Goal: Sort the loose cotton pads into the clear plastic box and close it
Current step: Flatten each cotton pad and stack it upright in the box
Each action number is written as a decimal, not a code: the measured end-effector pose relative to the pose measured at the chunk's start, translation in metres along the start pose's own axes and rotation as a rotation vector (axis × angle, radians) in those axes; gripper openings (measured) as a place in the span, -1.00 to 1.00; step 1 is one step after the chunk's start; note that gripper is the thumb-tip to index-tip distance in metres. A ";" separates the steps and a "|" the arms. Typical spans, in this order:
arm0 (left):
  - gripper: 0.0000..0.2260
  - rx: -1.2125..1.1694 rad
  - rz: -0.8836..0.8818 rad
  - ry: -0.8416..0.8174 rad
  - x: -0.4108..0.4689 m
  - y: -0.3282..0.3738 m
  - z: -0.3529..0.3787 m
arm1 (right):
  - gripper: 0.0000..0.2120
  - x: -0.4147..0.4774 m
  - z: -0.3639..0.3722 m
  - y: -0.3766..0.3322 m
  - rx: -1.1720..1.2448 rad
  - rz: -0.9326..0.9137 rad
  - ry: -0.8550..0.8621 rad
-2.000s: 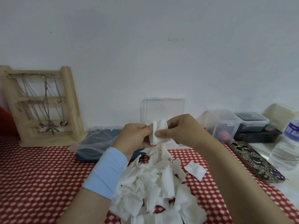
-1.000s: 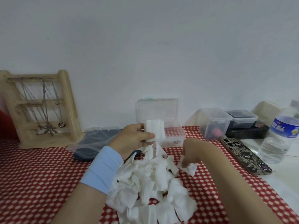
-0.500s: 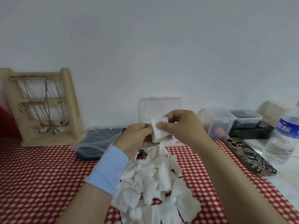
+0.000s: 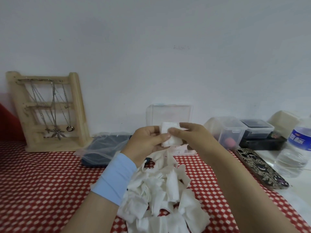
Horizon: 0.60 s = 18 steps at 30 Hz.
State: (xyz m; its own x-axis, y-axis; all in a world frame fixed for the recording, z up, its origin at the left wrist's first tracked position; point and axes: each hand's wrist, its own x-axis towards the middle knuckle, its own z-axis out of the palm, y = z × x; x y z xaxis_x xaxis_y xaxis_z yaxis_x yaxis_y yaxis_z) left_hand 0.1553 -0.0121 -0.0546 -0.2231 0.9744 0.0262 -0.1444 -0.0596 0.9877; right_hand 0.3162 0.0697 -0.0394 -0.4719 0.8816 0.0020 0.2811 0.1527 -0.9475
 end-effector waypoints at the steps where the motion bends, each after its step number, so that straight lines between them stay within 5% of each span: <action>1: -0.81 -0.025 -0.010 0.012 0.000 0.000 -0.001 | -0.60 -0.001 -0.003 0.000 0.019 0.014 -0.066; 4: -0.85 -0.041 -0.022 0.069 0.002 0.003 -0.004 | -0.81 0.001 -0.007 -0.001 0.071 -0.018 -0.061; 10: -0.76 0.130 0.010 0.040 0.026 0.027 -0.011 | -0.79 0.019 -0.010 -0.021 0.150 -0.032 -0.173; 18: -0.58 0.439 -0.003 0.027 0.069 0.045 -0.009 | -0.83 0.062 -0.030 -0.041 -0.119 0.012 -0.224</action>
State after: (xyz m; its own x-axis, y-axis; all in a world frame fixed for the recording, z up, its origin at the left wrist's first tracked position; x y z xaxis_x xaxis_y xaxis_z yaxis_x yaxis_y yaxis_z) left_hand 0.1246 0.0500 -0.0102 -0.2495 0.9681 0.0253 0.2770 0.0463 0.9598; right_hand 0.3008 0.1315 0.0089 -0.6373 0.7650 -0.0927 0.3779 0.2054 -0.9028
